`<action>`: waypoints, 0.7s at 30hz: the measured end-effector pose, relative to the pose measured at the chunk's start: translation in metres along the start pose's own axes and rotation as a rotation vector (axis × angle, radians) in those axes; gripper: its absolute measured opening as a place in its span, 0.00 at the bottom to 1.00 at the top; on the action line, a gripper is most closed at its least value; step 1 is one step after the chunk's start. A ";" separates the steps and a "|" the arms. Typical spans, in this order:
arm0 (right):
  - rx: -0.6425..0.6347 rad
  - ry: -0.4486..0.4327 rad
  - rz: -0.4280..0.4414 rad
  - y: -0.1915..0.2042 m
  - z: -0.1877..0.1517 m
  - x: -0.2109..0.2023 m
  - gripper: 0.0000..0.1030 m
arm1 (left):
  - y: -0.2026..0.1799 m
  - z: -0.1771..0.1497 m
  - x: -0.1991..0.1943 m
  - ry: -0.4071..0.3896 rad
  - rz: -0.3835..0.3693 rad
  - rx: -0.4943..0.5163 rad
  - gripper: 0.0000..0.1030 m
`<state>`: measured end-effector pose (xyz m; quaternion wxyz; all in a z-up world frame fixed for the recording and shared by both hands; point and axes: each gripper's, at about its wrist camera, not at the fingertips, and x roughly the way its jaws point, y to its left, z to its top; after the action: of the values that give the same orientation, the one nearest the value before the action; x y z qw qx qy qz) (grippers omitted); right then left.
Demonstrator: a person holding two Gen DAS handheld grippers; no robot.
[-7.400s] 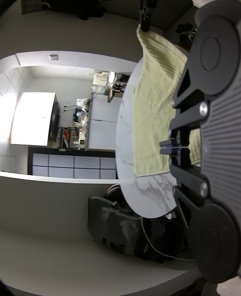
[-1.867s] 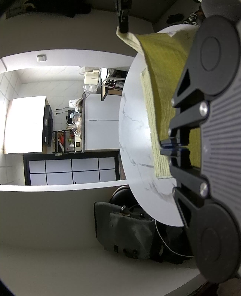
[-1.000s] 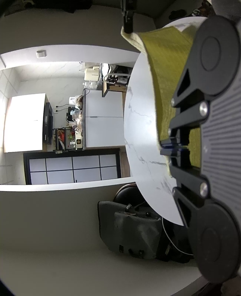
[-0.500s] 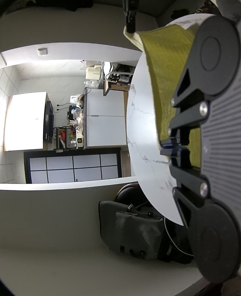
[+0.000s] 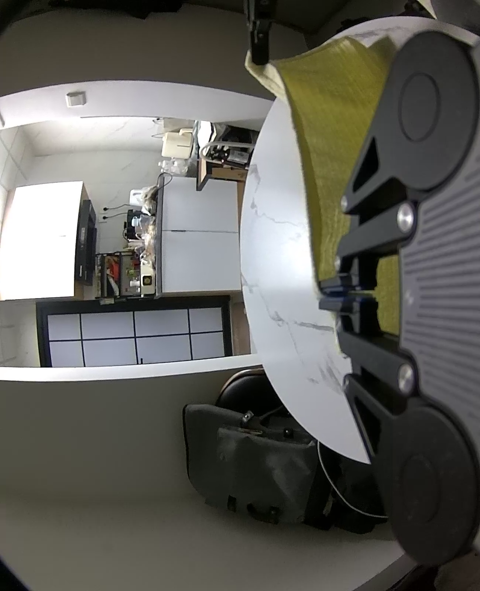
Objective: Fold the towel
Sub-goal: 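Lower the held edge onto the opposite towel edge with both grippers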
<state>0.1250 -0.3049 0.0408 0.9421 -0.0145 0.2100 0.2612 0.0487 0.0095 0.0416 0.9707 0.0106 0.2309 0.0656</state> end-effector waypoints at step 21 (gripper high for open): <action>0.031 0.036 -0.013 -0.010 -0.005 0.025 0.08 | 0.001 0.001 0.027 0.042 -0.013 0.001 0.04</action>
<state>0.1472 -0.3027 0.0253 0.9399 -0.0061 0.2309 0.2514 0.0732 0.0141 0.0308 0.9660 0.0084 0.2515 0.0596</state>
